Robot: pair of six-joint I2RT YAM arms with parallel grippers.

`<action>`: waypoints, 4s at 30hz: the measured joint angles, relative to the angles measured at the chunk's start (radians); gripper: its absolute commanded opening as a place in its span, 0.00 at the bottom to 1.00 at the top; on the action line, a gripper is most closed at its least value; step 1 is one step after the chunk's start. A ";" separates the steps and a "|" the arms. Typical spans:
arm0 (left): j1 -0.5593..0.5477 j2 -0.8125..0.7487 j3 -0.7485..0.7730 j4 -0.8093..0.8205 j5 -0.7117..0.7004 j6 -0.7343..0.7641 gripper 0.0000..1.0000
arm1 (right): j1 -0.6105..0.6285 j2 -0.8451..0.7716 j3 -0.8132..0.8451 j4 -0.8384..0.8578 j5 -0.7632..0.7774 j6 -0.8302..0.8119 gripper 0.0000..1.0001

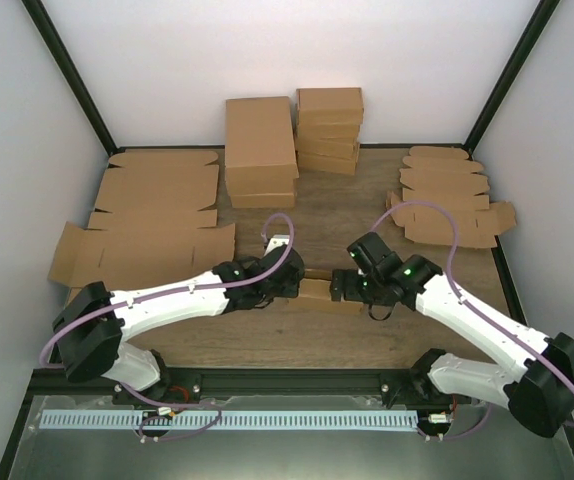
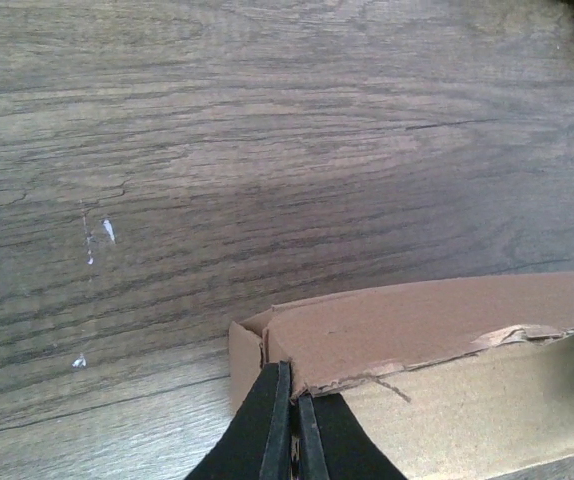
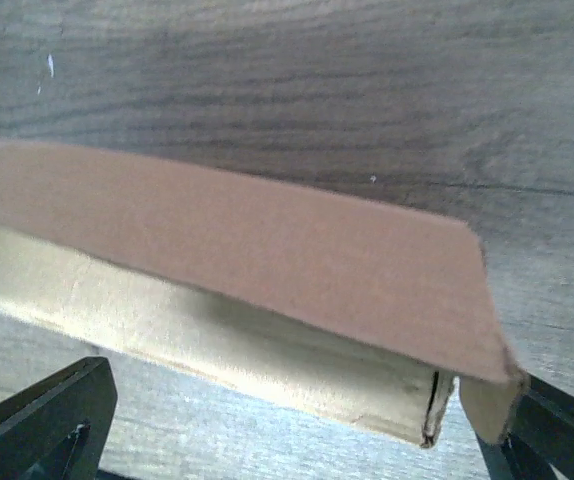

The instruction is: Fold the paper box

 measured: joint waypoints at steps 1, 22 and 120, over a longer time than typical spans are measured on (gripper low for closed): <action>-0.003 0.000 -0.002 0.004 -0.006 -0.005 0.04 | 0.000 -0.012 -0.009 0.000 -0.013 -0.001 1.00; -0.026 0.000 0.005 -0.047 -0.103 -0.042 0.04 | -0.001 -0.062 -0.237 0.255 -0.123 0.073 0.87; 0.049 0.047 0.050 -0.040 -0.137 0.051 0.04 | 0.380 -0.025 -0.598 1.117 0.103 0.093 0.85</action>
